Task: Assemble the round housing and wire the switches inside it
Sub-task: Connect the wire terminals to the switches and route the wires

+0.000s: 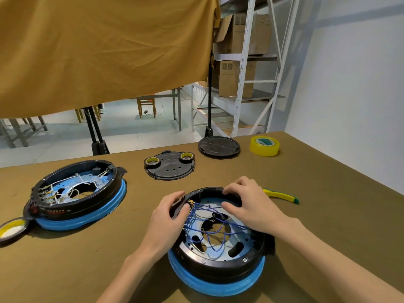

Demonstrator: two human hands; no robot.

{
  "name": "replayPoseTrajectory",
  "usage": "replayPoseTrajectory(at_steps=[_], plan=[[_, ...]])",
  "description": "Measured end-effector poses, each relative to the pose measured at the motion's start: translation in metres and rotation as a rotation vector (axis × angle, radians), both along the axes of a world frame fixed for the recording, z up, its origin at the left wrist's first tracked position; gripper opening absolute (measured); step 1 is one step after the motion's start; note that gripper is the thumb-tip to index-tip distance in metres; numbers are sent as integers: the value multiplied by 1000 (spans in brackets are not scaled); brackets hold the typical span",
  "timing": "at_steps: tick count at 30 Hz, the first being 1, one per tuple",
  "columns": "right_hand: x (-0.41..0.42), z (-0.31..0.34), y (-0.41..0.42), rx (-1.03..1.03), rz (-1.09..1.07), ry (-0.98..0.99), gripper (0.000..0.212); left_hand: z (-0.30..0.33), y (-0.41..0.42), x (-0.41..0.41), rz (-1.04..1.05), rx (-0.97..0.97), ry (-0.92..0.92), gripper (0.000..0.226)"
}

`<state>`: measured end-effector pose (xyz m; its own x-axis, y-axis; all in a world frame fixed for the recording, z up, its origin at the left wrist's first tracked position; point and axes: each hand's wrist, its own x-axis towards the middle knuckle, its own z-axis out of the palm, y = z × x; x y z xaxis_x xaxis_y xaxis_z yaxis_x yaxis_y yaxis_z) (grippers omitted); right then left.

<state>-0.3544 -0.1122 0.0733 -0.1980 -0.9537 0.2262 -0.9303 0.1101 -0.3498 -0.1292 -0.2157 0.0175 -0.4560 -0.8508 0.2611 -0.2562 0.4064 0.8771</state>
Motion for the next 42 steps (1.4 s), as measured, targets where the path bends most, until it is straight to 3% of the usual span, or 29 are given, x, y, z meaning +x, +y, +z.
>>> replayPoseTrajectory(at_steps=[4,10,14,18,20,22,24,27,31,33,37,42], plan=[[-2,-14,13,135,-73,-67,48,-6,13,6,-83,-77,-106,52],[-6,-25,-6,-3,-42,-198,33,-11,28,16,21,-41,32,62],[-10,-13,-25,-3,23,-269,25,-19,29,30,73,-93,17,68],[5,-13,0,-134,-80,-252,29,-20,30,43,38,-59,-70,66],[23,-24,29,-126,-190,-116,47,-18,34,47,35,-70,-154,67],[47,-37,50,23,-257,-14,81,-17,43,47,83,-121,-204,66],[57,-46,58,104,-198,-104,97,-16,57,44,151,-192,-246,68],[35,-42,44,18,-50,-320,97,-16,67,47,257,-257,-229,69],[5,-27,27,-187,-215,-154,73,-20,67,58,292,-555,-232,33],[18,-33,29,-285,-107,-135,64,-18,60,54,207,-518,-185,14],[44,-62,40,-102,152,53,80,-16,50,47,79,-513,-228,20],[-5,-46,36,15,182,204,89,-21,63,43,0,-659,-271,39]])
